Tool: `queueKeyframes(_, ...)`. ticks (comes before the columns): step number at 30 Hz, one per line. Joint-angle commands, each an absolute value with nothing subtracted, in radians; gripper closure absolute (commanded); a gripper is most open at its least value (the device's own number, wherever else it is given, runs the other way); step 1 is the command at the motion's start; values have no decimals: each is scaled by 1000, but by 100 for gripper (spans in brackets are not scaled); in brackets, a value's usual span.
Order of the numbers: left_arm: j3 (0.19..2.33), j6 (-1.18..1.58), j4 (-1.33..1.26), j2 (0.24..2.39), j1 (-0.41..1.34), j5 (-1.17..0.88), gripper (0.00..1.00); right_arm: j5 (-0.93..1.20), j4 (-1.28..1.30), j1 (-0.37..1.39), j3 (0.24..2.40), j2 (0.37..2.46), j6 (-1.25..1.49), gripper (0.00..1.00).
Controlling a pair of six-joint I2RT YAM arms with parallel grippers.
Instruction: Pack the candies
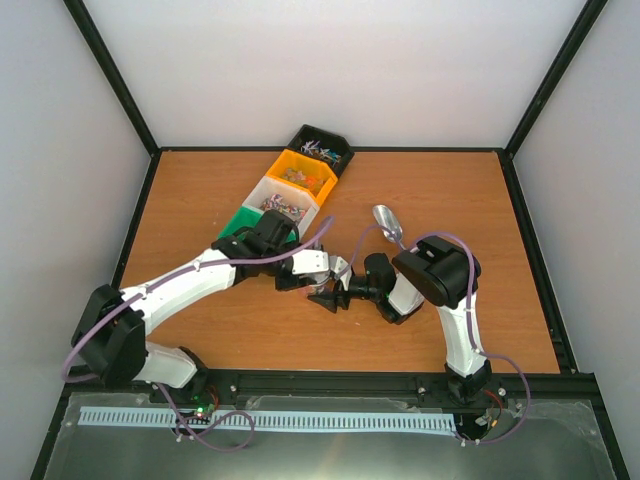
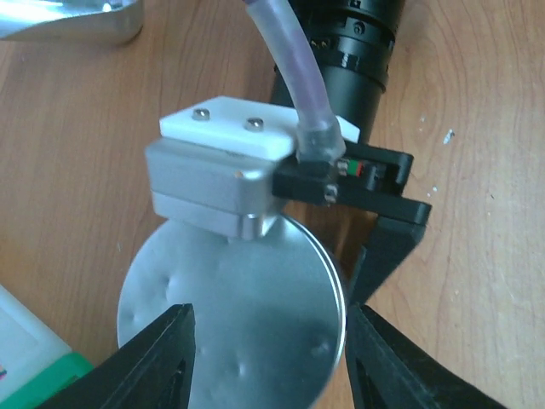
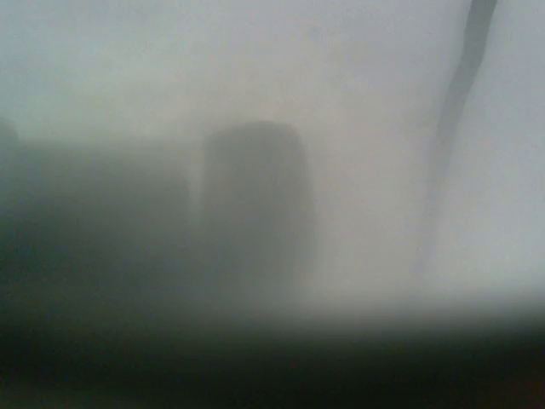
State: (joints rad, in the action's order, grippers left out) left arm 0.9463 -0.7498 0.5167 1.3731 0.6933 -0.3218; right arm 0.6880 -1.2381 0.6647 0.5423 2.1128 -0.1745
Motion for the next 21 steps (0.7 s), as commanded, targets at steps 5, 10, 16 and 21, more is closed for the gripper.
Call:
queueKeyframes(5,1003,-731,453,1425,709,-379,48,660,-1245,672,541,2110,-166,47)
queueKeyframes(10,1002,-732,456,1459,715,-343,45,659,-1243,673,543,2113,-164,47)
queueKeyframes(16,965,-739,437,1463,714,-264,54,663,-1247,673,533,2110,-171,48)
queueKeyframes(21,920,-746,418,1424,710,-244,61,672,-1238,673,528,2111,-184,51)
